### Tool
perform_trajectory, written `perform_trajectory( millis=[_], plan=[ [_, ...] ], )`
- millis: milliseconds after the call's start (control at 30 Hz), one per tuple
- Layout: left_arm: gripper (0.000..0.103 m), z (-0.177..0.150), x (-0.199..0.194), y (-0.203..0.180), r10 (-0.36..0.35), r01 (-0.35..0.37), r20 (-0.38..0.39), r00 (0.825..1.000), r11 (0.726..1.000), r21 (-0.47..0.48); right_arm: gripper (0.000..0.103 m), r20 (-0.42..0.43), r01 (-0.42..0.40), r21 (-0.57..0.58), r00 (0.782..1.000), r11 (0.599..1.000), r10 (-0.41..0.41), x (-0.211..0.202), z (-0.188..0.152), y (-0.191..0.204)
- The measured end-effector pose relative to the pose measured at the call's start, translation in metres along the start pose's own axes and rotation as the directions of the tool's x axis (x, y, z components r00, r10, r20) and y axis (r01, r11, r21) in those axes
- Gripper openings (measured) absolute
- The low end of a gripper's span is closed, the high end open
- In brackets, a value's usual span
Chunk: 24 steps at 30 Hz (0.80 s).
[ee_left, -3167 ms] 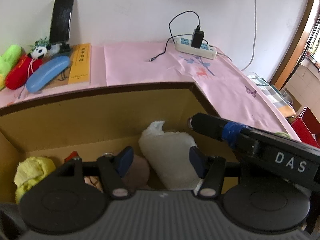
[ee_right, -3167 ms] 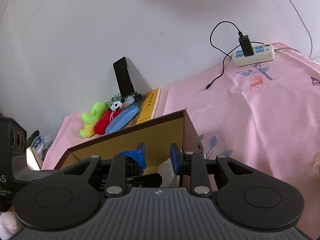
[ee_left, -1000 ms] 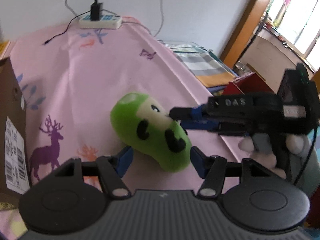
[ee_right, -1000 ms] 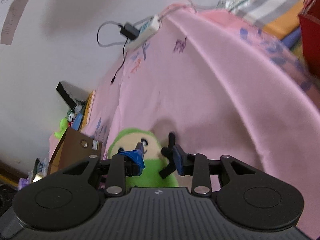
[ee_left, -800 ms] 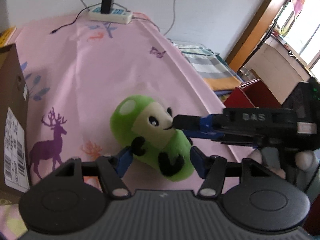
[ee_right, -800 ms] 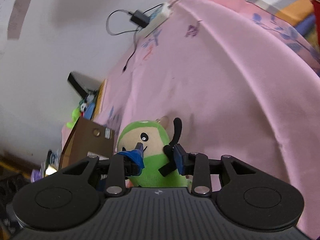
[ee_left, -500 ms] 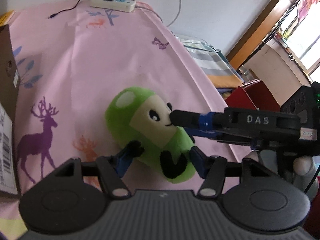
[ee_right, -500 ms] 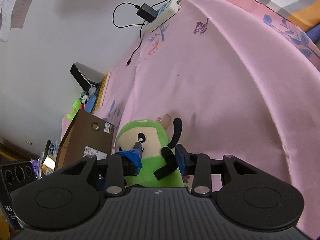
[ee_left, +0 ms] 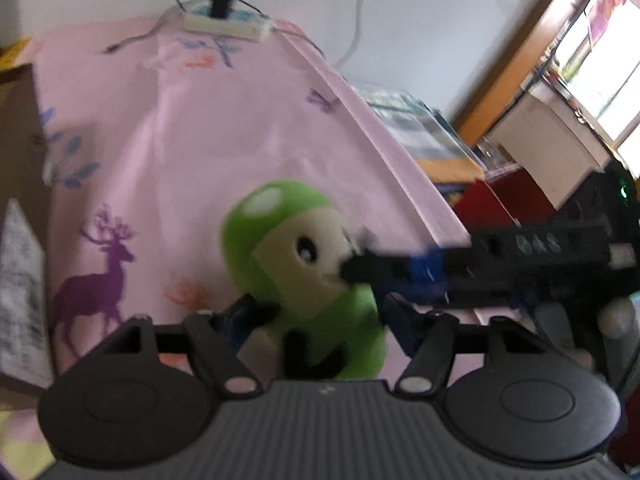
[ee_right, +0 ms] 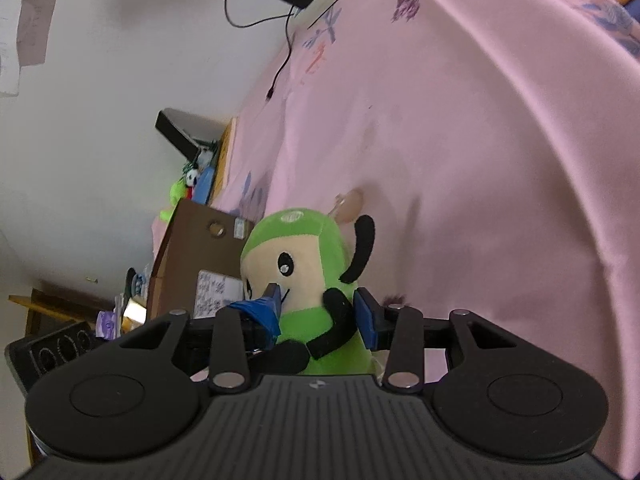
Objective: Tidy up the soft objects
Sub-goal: 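Grasp the green plush toy by its head with the right gripper, then carry the green plush into the box and open the right gripper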
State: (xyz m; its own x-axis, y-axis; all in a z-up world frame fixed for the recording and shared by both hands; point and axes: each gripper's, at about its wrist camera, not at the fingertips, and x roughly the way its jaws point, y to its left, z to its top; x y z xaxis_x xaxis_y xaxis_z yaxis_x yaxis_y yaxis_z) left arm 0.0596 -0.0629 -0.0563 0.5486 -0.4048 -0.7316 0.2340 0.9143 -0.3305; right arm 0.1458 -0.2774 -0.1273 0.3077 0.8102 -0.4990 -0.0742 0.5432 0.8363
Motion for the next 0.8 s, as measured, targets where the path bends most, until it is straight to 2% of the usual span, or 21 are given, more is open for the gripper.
perform_trajectory(
  millis=[67, 167, 267, 367, 600, 800],
  plan=[
    [0.066, 0.000, -0.004, 0.001, 0.007, -0.007, 0.004, 1.000, 0.999, 0.042, 0.025, -0.010, -0.030, 0.005, 0.999, 1.000, 0.030, 0.002, -0.009, 0.008],
    [0.066, 0.001, -0.011, 0.005, 0.009, -0.010, 0.018, 1.000, 0.998, 0.062, 0.025, 0.036, 0.009, -0.059, 0.999, 0.998, -0.007, 0.003, -0.020, 0.027],
    [0.066, 0.006, -0.026, 0.010, -0.007, 0.002, 0.051, 0.999, 0.996, 0.090, 0.025, 0.060, -0.008, -0.045, 0.998, 0.999, 0.011, 0.004, -0.024, 0.037],
    [0.066, 0.011, -0.050, 0.011, -0.018, 0.002, 0.110, 0.994, 0.990, 0.144, 0.025, 0.124, -0.029, -0.074, 0.992, 0.997, 0.038, 0.000, -0.031, 0.057],
    [0.066, 0.018, -0.115, 0.039, -0.022, -0.032, 0.249, 0.968, 0.977, 0.210, 0.026, 0.219, -0.108, -0.141, 0.966, 0.984, 0.138, 0.012, -0.044, 0.111],
    [0.066, 0.015, -0.161, 0.083, 0.020, -0.087, 0.332, 0.943, 0.979, 0.187, 0.027, 0.218, -0.164, -0.201, 0.954, 0.966, 0.207, 0.047, -0.051, 0.158]
  ],
)
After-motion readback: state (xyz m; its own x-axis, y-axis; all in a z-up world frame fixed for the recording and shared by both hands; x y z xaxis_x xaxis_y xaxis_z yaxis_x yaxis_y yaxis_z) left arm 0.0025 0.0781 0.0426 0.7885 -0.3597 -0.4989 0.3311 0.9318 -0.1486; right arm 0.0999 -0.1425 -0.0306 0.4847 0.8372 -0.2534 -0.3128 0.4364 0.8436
